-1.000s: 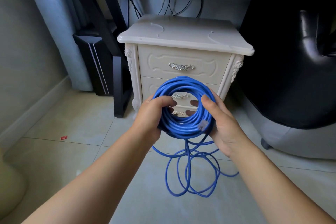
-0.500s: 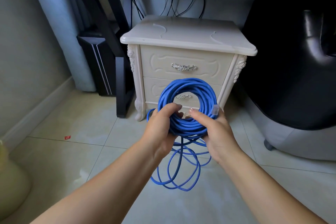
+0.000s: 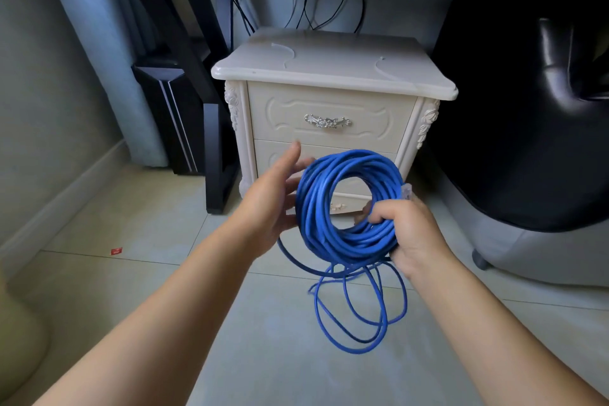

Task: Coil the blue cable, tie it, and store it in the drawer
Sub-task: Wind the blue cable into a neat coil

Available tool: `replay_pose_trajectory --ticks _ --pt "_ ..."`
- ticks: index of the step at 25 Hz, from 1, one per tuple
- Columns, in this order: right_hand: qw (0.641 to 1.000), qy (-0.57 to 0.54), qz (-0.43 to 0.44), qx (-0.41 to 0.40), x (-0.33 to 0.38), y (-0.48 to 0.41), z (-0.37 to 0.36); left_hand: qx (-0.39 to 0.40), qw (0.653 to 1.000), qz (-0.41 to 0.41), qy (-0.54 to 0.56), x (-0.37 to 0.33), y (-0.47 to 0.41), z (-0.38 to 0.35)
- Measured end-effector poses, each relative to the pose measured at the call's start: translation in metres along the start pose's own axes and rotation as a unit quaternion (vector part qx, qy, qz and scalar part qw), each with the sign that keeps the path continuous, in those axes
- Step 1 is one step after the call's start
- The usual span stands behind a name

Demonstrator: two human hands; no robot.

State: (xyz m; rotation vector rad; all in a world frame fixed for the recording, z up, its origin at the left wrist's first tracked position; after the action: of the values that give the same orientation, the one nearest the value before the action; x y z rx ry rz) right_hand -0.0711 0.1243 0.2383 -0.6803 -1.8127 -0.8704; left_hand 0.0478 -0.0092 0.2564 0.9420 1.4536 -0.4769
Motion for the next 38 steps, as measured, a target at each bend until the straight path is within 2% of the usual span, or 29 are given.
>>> replay_pose_trajectory --ticks 1,3,6,8,10,12,14,16,21,24,27,29,31,35,38 --pt "0.999 -0.028 -0.024 -0.006 -0.004 0.000 0.002 -0.025 1.000 0.017 -0.007 0.006 -0.001 0.003" --pt "0.993 -0.104 -0.059 -0.019 -0.007 -0.002 0.007 -0.049 0.992 0.050 -0.106 0.022 -0.005 0.004" --pt "0.977 -0.200 -0.076 -0.022 -0.005 -0.003 0.010 0.023 0.951 0.066 -0.302 0.038 -0.001 -0.013" --pt "0.972 -0.223 -0.077 -0.023 -0.005 -0.003 0.011 0.069 0.931 0.099 -0.345 0.052 0.003 -0.025" --pt "0.971 -0.226 -0.075 -0.028 -0.004 -0.002 0.011 0.076 0.948 0.156 -0.265 0.069 0.006 -0.033" --pt "0.971 -0.228 -0.066 -0.028 0.000 -0.001 0.012 0.065 0.974 0.207 -0.066 0.078 0.007 -0.042" --pt "0.973 -0.221 -0.056 -0.040 0.002 -0.002 0.015 0.032 0.968 0.205 0.139 0.070 0.002 -0.042" --pt "0.974 -0.209 -0.050 -0.069 -0.001 -0.004 0.022 0.015 0.963 0.157 0.219 0.054 -0.004 -0.034" --pt "0.980 -0.095 -0.047 -0.168 -0.014 -0.012 0.047 -0.005 0.990 0.019 0.141 0.031 -0.010 -0.022" --pt "0.986 -0.011 -0.045 -0.159 -0.019 -0.014 0.044 0.018 0.995 -0.044 0.088 0.016 -0.011 -0.019" --pt "0.990 0.081 -0.046 -0.101 -0.022 -0.013 0.027 0.061 0.996 -0.060 0.030 0.006 -0.008 -0.019" --pt "0.989 0.123 -0.053 -0.058 -0.022 -0.011 0.015 0.094 0.995 -0.042 0.018 0.008 -0.010 -0.020" --pt "0.987 0.143 -0.071 -0.021 -0.022 -0.010 0.009 0.128 0.992 0.010 0.022 0.018 -0.015 -0.018" --pt "0.976 0.155 -0.152 0.031 -0.036 -0.010 0.008 0.217 0.967 0.119 -0.053 0.037 -0.011 -0.011" --pt "0.962 0.169 -0.209 0.054 -0.050 -0.008 0.011 0.257 0.948 0.153 -0.113 0.045 -0.005 -0.006"
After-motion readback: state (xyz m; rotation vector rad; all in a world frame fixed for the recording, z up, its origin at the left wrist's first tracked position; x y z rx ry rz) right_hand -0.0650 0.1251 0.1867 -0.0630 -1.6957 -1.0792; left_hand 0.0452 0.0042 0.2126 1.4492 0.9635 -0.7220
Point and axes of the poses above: each hand's wrist, its own y-axis away from the middle knuckle, its own z-axis out of the back of the hand, x = y × z, the point moved 8 cm from there along -y, towards the middle knuckle, and after that the axes turned 4 degrees about -y, right-handed, at the moved point
